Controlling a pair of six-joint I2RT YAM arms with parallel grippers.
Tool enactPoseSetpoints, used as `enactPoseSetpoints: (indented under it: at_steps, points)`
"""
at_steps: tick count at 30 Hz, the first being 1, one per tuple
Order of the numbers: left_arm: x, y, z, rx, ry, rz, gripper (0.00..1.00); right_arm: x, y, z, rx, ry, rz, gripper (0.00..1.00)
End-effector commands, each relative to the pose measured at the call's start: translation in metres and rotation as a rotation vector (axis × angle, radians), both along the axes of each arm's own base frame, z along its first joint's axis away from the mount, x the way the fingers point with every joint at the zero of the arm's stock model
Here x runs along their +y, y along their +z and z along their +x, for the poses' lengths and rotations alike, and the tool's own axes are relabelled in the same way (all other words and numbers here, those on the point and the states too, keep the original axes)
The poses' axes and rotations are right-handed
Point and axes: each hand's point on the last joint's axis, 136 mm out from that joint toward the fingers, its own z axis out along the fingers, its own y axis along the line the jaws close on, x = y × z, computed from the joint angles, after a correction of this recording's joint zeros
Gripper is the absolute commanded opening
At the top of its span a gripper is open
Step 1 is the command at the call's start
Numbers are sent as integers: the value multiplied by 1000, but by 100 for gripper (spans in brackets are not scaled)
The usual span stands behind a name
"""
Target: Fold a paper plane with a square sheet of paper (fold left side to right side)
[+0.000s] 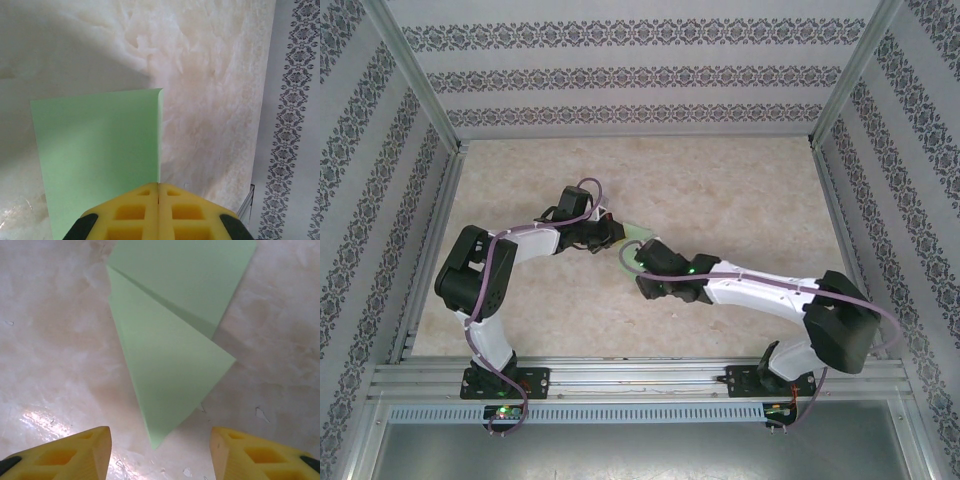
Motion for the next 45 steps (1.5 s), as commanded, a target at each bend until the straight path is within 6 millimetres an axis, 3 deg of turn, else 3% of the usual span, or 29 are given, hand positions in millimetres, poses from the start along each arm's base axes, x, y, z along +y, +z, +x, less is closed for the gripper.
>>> enactPoseSetpoints:
  at_steps: [1, 14, 24, 37, 41, 45]
  points:
    - [-4, 6, -5, 6, -1, 2, 0, -1, -4, 10, -57, -56, -91, 55]
    - [-4, 7, -5, 5, 3, 10, 0, 21, -39, 11, -9, -19, -191, 48]
    - [-4, 8, -6, 2, 1, 14, 0, 17, -52, 9, 15, -34, -224, 41]
    - [-2, 6, -7, 3, 3, 24, 0, 11, -57, 8, 17, -49, -251, 22]
    - [-1, 6, -8, 2, 4, 30, 5, 10, -57, 9, 16, -54, -252, 13]
    - [2, 9, -10, -15, 4, 42, 19, 8, -59, 8, 25, -57, -254, 3]
